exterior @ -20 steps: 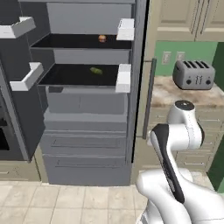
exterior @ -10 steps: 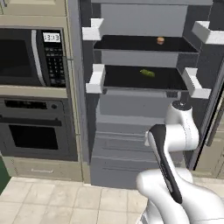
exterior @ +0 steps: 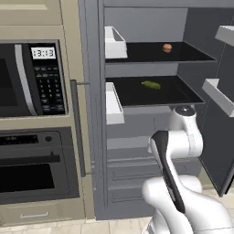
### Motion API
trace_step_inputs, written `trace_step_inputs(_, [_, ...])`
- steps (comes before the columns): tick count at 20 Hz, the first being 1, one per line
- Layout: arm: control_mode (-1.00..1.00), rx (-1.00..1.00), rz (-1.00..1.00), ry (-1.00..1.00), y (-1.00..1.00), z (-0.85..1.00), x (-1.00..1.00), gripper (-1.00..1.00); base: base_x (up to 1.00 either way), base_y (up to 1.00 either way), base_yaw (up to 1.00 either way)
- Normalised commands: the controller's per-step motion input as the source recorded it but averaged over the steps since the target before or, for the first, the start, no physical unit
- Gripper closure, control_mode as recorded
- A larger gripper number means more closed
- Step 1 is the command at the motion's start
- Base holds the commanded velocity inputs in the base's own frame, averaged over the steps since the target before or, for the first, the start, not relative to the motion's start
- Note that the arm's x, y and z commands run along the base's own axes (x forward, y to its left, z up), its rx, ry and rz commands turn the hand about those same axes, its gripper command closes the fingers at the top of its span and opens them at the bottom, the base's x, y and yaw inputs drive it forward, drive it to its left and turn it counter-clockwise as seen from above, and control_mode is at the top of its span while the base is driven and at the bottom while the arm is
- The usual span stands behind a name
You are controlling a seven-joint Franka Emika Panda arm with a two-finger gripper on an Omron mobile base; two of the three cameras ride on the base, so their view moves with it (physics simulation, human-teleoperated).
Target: Place the lime in the correct fridge rack based on whether it is a fruit or vegetable. Finally, close the fridge door.
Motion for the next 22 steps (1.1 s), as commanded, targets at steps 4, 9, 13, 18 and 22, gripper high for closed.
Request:
trace_step_inputs(4, [1.0, 0.0, 0.0, 0.0, 0.0, 0.0, 0.0, 1.0, 0.25, 0.0, -0.01])
trace_step_inputs(9, [1.0, 0.0, 0.0, 0.0, 0.0, 0.0, 0.0, 1.0, 0.46, 0.0, -0.02])
trace_step_inputs(13, [1.0, 0.0, 0.0, 0.0, 0.0, 0.0, 0.0, 1.0, 0.38, 0.0, 0.0])
trace_step_inputs(18, [1.0, 0.0, 0.0, 0.0, 0.0, 0.0, 0.0, 1.0, 0.56, 0.0, 0.0])
trace_step_inputs(22, [1.0, 0.0, 0.0, 0.0, 0.0, 0.0, 0.0, 1.0, 0.45, 0.0, 0.0])
